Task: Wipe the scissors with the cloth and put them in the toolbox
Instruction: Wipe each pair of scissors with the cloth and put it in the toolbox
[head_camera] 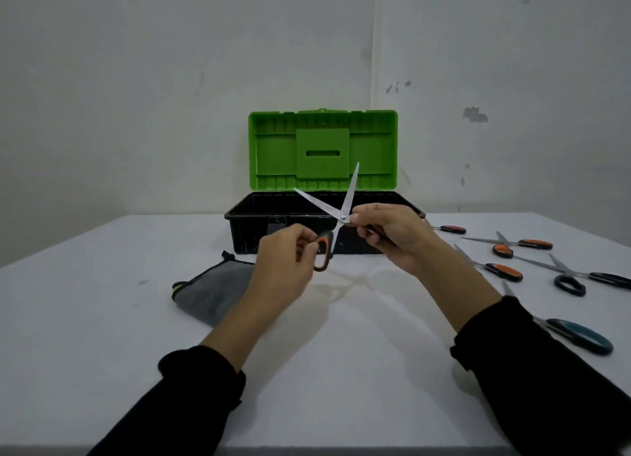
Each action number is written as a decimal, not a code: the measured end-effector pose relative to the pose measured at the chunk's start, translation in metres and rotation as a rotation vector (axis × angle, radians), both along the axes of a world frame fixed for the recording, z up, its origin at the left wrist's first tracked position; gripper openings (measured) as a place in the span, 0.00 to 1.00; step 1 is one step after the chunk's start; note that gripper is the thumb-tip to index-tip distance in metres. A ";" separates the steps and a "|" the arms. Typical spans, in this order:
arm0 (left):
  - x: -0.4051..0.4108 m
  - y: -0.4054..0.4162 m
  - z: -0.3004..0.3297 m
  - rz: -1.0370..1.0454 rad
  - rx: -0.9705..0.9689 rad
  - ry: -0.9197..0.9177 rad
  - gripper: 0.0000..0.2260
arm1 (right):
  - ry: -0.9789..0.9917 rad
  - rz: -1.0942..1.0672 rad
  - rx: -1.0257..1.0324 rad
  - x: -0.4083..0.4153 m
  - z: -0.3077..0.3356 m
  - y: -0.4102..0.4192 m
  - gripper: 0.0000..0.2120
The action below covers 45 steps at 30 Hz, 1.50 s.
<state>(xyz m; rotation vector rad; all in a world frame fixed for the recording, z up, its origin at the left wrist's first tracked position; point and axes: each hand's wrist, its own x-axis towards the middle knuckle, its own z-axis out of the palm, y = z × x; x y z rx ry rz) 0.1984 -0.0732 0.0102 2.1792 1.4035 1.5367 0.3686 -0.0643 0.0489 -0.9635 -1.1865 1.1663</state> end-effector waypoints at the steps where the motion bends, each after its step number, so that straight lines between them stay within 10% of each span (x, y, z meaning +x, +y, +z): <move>1: -0.007 0.001 0.002 0.003 0.011 0.008 0.05 | -0.003 0.017 -0.019 -0.004 0.003 0.000 0.06; 12: -0.059 0.009 0.002 0.056 0.022 -0.150 0.04 | 0.779 0.082 -0.110 -0.091 -0.007 0.013 0.03; 20: -0.081 0.003 -0.012 -0.112 -0.125 -0.012 0.04 | 0.427 -0.058 -0.261 -0.103 -0.029 0.022 0.04; 28: -0.097 -0.001 -0.018 -0.170 -0.114 0.584 0.13 | 0.222 -0.114 -0.171 -0.069 -0.021 0.027 0.03; 35: -0.078 0.021 -0.012 0.231 -0.062 0.115 0.02 | -0.051 -0.004 -0.085 -0.041 -0.005 0.024 0.01; 45: -0.057 0.021 -0.005 0.006 -0.147 -0.115 0.02 | -0.491 -0.158 0.116 -0.050 -0.017 0.032 0.06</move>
